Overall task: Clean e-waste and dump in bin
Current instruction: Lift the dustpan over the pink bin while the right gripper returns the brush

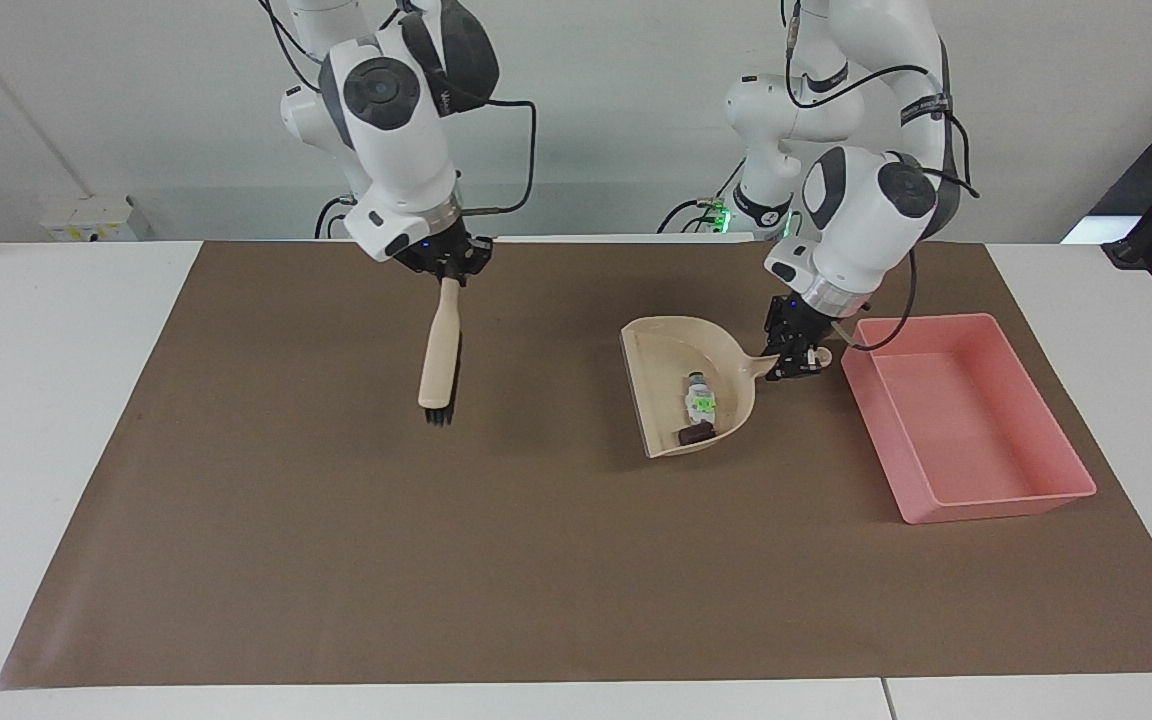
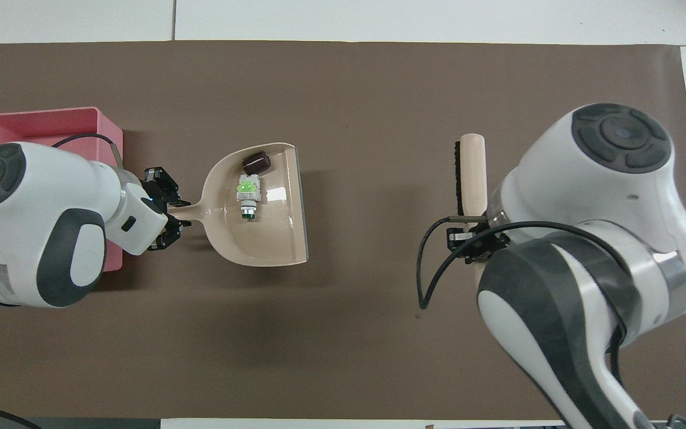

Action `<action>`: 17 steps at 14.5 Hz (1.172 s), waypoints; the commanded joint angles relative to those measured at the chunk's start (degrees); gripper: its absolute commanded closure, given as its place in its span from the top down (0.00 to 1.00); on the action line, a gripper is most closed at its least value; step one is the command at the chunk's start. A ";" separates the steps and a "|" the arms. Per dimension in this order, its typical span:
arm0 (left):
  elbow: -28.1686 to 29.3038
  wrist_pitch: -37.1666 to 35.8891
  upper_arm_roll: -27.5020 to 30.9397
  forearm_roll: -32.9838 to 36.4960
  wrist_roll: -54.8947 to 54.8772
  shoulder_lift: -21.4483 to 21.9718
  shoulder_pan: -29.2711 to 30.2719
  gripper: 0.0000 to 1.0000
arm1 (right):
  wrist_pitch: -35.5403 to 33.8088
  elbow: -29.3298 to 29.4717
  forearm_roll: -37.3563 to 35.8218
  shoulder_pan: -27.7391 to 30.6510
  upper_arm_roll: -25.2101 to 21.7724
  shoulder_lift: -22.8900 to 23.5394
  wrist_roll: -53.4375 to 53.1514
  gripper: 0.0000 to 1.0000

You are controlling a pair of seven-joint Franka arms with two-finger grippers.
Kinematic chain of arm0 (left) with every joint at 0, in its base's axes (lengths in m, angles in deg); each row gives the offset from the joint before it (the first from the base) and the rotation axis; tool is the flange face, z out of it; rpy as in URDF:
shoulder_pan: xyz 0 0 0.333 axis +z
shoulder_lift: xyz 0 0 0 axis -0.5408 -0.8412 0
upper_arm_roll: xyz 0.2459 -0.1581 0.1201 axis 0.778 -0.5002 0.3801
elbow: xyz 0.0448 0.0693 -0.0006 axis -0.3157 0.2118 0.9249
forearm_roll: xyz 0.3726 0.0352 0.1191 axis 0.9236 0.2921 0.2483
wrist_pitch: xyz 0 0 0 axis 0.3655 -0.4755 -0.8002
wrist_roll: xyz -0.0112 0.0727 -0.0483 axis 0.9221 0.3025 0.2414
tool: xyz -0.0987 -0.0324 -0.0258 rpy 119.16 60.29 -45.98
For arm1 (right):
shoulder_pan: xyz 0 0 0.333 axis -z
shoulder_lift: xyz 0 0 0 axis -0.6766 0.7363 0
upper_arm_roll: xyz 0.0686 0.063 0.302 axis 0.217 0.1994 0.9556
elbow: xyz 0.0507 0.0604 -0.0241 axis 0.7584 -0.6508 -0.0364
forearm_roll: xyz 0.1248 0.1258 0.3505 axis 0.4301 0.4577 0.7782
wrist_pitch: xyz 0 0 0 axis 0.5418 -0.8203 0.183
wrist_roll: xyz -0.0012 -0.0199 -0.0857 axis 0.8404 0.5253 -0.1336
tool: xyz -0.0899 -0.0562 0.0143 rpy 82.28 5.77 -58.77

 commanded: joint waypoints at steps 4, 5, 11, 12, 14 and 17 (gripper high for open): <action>-10.13 -9.52 -0.03 -2.56 -10.45 -2.05 11.13 0.00 | 0.84 -8.13 -6.10 14.54 0.95 -3.77 16.71 0.00; -10.83 -10.22 -0.03 -2.57 -12.82 -2.40 13.33 0.00 | 2.68 -10.41 -6.18 16.92 0.87 -4.55 19.09 0.00; -15.23 -11.99 0.23 -1.96 -22.59 -4.16 26.95 0.00 | 18.85 -22.65 -6.45 28.54 0.87 -6.68 30.79 0.00; -15.67 -11.99 0.23 -1.69 -23.56 -4.33 28.80 0.00 | 20.95 -24.04 -6.45 29.15 0.87 -6.58 32.11 0.00; -16.20 -11.90 0.32 -1.43 -26.46 -4.34 32.23 0.00 | 26.75 -28.17 -6.36 29.33 0.87 -6.76 32.65 0.00; -20.49 -10.85 0.41 4.34 -28.40 -7.23 35.05 0.00 | 28.53 -30.55 -6.36 30.21 0.87 -6.41 32.30 0.02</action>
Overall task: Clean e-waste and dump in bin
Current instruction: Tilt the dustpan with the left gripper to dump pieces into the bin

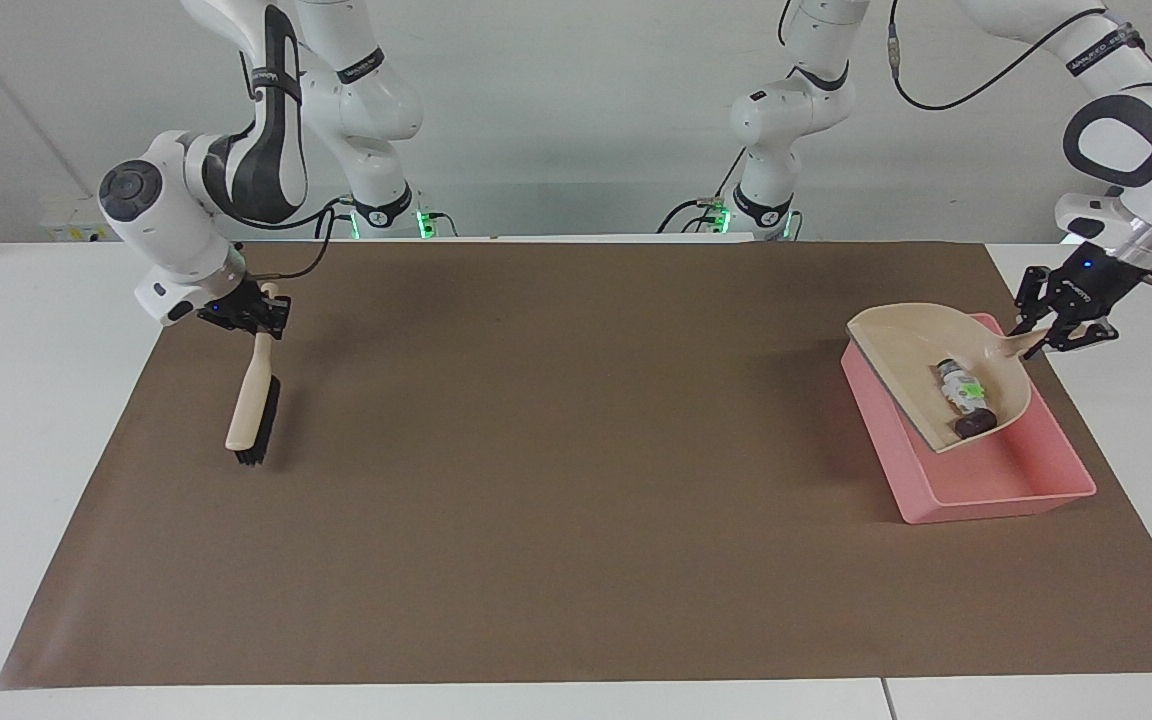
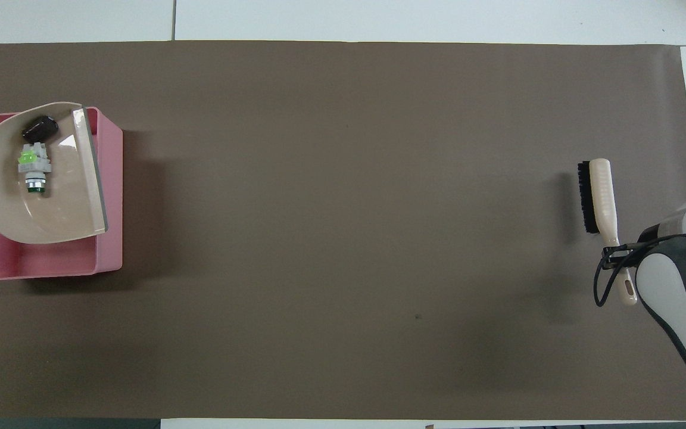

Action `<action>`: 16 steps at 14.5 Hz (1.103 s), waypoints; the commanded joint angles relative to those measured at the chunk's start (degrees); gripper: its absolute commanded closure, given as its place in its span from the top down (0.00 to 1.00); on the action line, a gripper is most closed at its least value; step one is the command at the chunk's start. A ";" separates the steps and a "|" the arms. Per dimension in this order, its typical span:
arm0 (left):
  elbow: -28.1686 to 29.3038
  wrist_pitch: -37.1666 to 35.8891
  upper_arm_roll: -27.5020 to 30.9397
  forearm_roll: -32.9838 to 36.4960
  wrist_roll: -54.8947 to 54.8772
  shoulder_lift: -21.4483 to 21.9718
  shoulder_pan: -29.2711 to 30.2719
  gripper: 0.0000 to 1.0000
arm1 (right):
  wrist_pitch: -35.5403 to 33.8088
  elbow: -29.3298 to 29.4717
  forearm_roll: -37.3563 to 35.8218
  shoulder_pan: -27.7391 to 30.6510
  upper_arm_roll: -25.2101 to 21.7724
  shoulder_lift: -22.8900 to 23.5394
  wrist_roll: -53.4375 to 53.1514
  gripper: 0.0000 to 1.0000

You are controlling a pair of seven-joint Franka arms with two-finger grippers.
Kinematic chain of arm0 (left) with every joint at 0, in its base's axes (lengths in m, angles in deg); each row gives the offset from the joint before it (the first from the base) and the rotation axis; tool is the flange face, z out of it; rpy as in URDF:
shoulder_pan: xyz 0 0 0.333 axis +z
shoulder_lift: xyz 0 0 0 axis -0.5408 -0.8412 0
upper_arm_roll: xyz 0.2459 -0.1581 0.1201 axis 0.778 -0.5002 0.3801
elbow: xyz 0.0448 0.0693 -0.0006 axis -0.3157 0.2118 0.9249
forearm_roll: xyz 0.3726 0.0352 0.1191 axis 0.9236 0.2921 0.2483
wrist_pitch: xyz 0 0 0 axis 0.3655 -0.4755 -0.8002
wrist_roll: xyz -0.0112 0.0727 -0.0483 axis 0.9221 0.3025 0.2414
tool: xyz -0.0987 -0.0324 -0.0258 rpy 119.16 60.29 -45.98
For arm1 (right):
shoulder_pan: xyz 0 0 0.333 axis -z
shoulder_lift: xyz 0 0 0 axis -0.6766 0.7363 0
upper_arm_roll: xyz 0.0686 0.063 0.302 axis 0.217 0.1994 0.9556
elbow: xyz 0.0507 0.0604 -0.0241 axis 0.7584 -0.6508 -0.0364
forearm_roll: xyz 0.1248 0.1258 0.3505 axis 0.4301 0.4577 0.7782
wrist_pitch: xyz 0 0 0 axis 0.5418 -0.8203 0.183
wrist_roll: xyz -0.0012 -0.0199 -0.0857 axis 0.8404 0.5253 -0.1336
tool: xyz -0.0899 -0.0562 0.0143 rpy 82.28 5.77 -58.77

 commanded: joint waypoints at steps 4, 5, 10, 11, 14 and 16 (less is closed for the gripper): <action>-4.84 4.26 -0.36 16.02 -0.60 -3.55 0.76 0.00 | 3.76 -4.53 -0.76 2.29 0.67 -1.43 0.48 0.04; -4.49 4.26 -0.36 18.04 0.27 -3.38 0.59 0.00 | 3.85 -4.53 -0.76 2.29 0.67 -1.43 -0.04 0.05; -1.24 3.47 -0.53 36.66 14.85 -0.49 -4.15 0.00 | 5.69 -6.02 -0.76 2.20 0.67 -1.08 -0.93 0.12; -0.28 3.39 -0.54 40.00 17.13 0.65 -5.64 0.00 | 5.78 -6.02 -0.76 2.20 0.67 -1.08 -0.93 0.16; 1.75 1.90 -0.54 46.87 22.33 3.30 -9.07 0.00 | 5.70 -6.37 -0.77 2.11 0.67 -1.17 -0.75 0.31; 1.76 0.75 -0.54 51.44 24.44 3.74 -11.27 0.00 | 5.09 -6.38 -0.76 1.85 0.67 -1.26 -0.58 0.40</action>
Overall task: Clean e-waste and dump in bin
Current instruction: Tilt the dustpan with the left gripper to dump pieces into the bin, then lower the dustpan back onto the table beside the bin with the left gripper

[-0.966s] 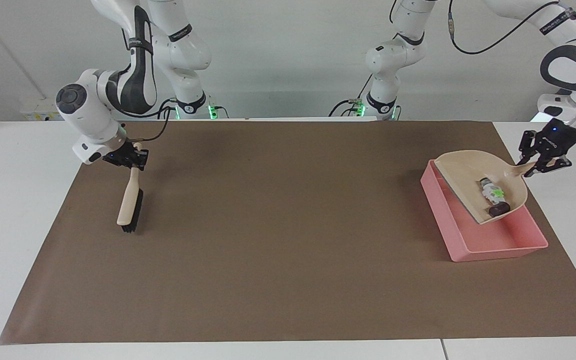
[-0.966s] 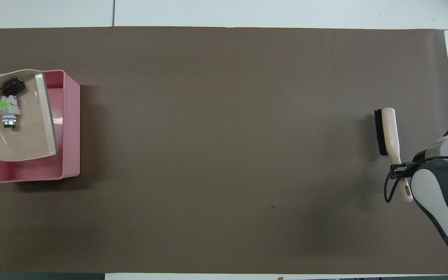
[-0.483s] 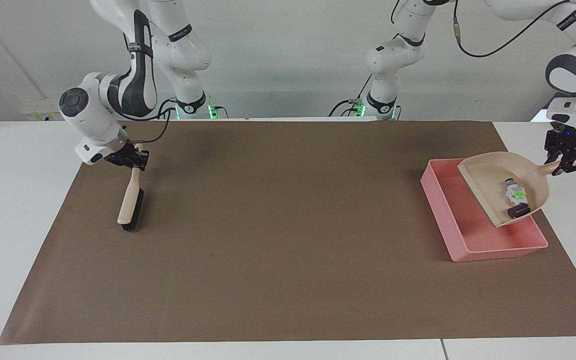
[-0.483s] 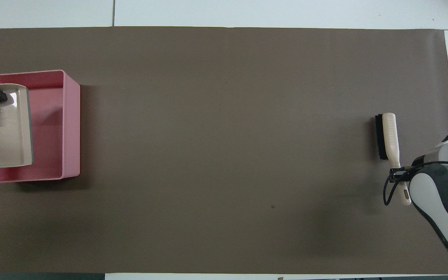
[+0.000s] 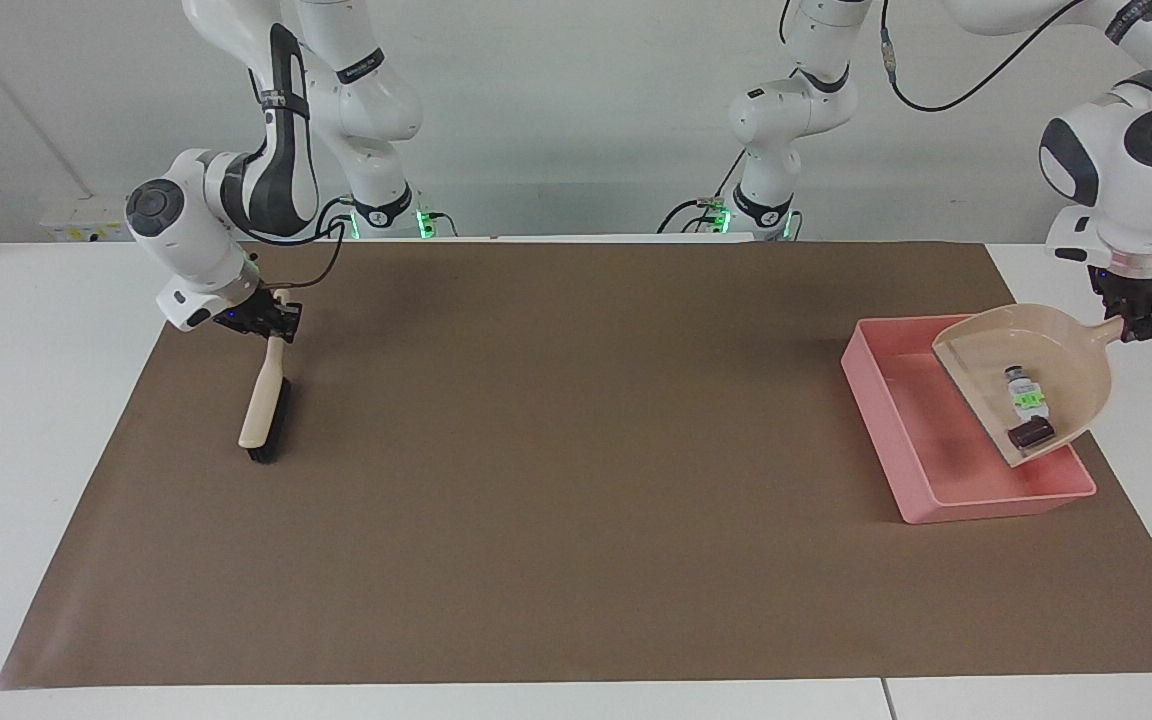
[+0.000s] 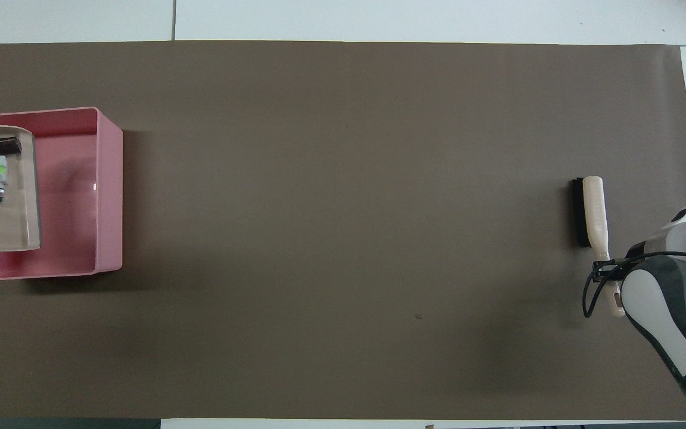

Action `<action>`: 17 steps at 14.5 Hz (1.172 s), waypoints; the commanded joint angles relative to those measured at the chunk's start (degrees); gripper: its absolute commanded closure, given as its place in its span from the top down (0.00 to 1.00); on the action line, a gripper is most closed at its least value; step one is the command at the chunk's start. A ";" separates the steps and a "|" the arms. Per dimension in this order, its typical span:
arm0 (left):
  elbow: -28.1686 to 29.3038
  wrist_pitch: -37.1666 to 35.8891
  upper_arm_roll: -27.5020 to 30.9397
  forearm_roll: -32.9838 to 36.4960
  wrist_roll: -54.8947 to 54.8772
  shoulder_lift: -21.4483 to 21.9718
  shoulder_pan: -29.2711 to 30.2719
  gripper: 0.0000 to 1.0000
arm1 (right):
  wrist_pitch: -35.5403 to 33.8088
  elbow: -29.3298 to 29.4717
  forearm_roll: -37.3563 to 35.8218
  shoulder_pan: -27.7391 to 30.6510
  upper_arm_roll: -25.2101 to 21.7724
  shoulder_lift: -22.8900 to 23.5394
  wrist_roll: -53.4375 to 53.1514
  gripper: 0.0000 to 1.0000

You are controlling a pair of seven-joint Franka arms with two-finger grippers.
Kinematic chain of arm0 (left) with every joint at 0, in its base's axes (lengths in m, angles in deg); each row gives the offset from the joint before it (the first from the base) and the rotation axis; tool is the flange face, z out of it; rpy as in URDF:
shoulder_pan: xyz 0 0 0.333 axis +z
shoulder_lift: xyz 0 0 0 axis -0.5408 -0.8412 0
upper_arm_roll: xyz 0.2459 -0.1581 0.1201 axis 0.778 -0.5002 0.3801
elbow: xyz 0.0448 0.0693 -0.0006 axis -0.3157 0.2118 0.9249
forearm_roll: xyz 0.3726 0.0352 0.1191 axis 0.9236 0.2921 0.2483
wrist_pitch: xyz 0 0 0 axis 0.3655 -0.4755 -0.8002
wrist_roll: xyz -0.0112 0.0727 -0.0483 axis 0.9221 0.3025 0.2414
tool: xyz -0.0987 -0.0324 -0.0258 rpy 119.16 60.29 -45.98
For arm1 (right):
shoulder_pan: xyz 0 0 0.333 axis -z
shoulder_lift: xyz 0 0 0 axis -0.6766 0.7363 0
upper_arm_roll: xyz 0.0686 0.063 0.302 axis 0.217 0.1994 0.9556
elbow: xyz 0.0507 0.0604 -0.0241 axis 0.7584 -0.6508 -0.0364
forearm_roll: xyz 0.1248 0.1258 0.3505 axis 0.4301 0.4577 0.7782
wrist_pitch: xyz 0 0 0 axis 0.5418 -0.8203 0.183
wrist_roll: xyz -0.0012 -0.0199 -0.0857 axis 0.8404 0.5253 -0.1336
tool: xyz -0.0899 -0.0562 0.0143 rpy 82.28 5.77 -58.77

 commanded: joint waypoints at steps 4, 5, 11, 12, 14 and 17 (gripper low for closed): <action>2.11 -5.04 0.34 12.15 8.27 3.29 -5.43 0.00 | -1.57 -0.39 -0.85 0.24 0.83 -1.16 -0.19 1.00; 2.02 -7.14 0.26 14.61 10.99 3.64 -6.74 0.00 | -2.62 0.92 -0.77 0.33 0.83 -0.98 -0.27 1.00; 2.11 -13.67 0.08 24.98 23.05 4.44 -12.55 0.00 | -7.19 16.82 0.11 -3.70 1.71 -1.42 -1.58 1.00; 2.02 -13.76 0.08 25.44 23.06 4.44 -12.55 0.00 | -8.77 19.98 0.03 -3.89 1.88 -1.42 -5.42 1.00; 2.11 -14.28 0.08 25.54 23.06 4.52 -12.47 0.00 | -15.25 28.14 -0.68 -5.73 2.06 -0.81 -10.80 1.00; 1.58 -17.70 -0.10 30.52 22.80 4.70 -14.38 0.00 | -27.20 41.32 -0.59 -6.18 2.06 1.55 -13.54 1.00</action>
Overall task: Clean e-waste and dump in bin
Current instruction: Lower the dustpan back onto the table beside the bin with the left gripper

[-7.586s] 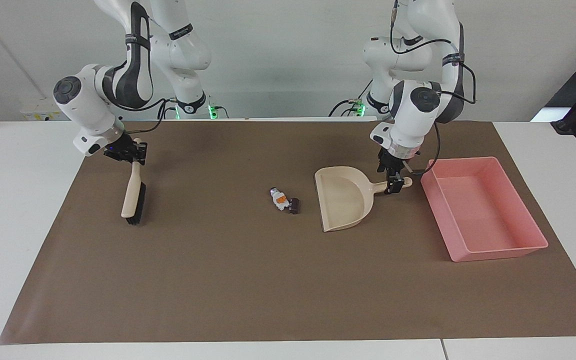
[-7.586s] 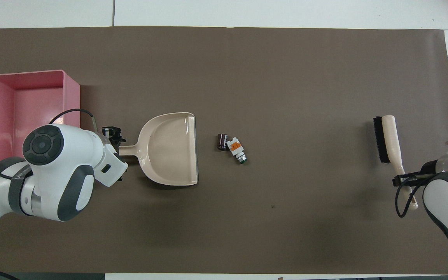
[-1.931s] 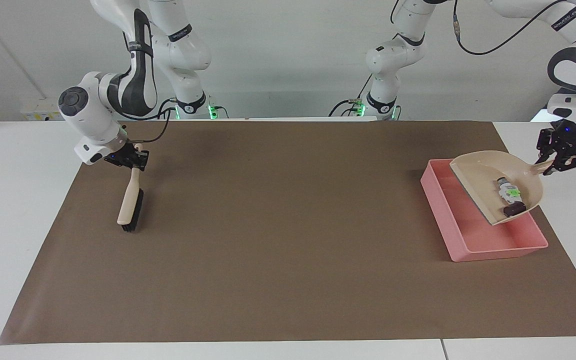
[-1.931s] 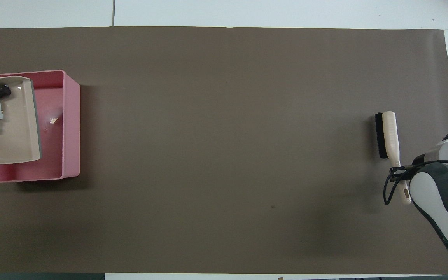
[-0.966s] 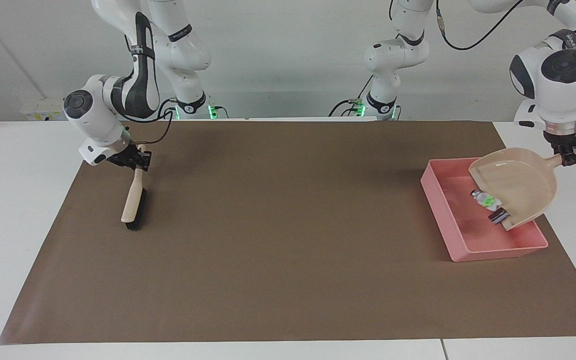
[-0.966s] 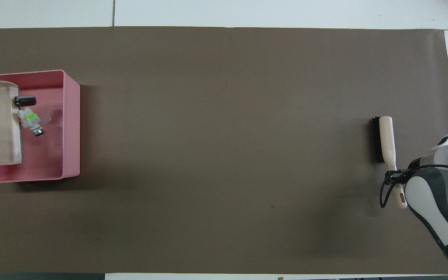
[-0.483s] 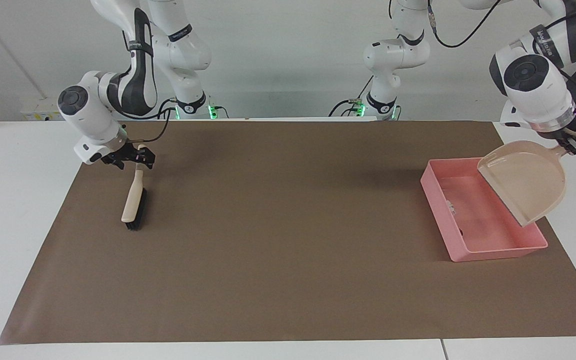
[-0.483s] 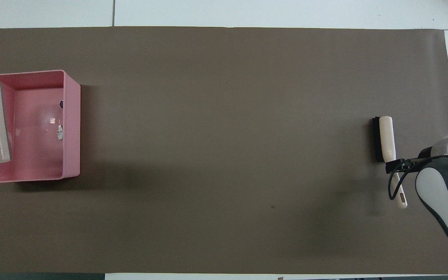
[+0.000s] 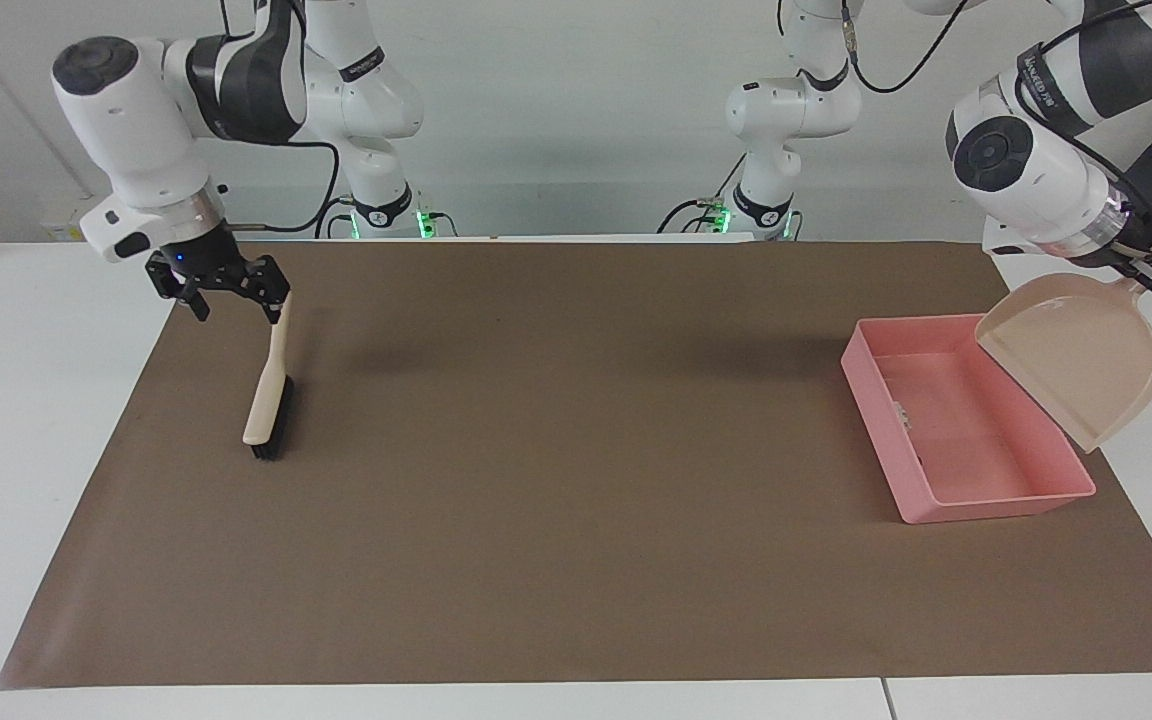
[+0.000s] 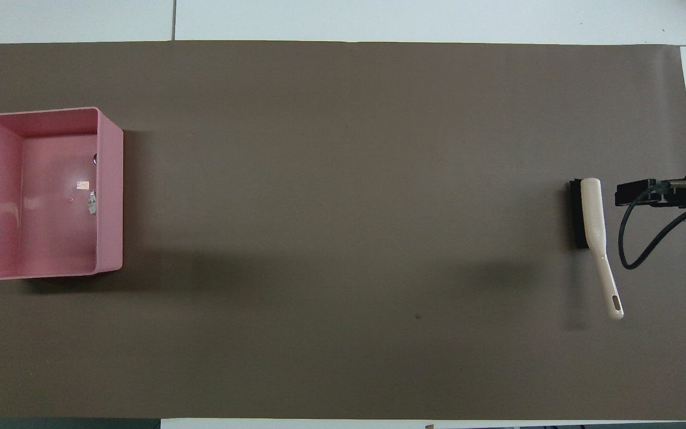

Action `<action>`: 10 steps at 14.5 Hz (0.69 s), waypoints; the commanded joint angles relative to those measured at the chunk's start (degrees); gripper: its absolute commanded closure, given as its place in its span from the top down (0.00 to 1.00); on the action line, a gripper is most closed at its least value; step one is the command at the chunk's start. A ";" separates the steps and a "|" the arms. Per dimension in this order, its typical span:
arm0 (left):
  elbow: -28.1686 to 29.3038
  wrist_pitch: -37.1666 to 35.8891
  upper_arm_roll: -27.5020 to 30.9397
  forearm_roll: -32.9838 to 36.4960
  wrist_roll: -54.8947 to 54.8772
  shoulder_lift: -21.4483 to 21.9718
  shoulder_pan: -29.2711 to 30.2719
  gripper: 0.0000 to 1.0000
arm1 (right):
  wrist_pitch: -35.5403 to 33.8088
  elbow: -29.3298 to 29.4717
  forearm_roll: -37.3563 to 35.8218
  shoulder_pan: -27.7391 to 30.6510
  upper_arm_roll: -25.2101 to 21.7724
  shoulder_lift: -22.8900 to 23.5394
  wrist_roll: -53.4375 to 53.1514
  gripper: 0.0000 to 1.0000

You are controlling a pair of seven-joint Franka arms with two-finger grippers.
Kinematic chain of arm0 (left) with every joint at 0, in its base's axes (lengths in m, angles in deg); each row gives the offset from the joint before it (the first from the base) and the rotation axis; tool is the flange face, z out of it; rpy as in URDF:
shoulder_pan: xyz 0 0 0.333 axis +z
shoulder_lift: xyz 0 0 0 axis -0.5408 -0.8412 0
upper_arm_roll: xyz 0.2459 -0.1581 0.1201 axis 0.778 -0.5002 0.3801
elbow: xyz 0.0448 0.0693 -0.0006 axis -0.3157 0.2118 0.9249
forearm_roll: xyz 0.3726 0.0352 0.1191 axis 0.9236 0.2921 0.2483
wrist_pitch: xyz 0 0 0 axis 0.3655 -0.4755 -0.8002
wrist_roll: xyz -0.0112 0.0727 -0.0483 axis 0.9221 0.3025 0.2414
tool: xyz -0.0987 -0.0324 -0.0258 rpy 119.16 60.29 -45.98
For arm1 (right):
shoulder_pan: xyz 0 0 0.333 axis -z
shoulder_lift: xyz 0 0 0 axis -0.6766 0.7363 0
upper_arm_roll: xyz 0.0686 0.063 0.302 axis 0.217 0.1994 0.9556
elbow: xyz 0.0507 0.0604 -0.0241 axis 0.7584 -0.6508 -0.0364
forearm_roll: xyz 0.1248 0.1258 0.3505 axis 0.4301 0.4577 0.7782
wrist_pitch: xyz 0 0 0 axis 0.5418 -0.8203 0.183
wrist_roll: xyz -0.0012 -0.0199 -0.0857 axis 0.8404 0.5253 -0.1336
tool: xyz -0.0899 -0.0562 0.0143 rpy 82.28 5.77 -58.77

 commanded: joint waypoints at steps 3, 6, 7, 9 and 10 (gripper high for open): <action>0.20 -6.73 0.18 7.69 -1.76 1.59 -6.09 0.00 | -17.64 20.20 -1.01 -2.47 -0.70 7.12 -3.05 1.00; 0.19 -8.06 0.09 7.61 -1.86 1.59 -7.06 0.00 | -17.59 16.21 -1.81 -8.12 -6.77 5.47 -5.95 1.00; 0.20 -7.71 0.01 7.52 -1.95 1.59 -6.98 0.00 | -15.32 12.26 -1.81 -8.03 -6.69 3.55 -6.56 1.00; 0.20 -6.66 0.00 6.65 -4.74 1.59 -6.45 0.00 | -13.10 9.85 -1.81 -7.07 -5.55 2.38 -7.45 1.00; 0.02 -5.61 0.01 5.51 -7.46 1.50 -6.36 0.00 | -13.10 10.29 -1.81 -5.24 -3.54 2.64 -7.54 1.00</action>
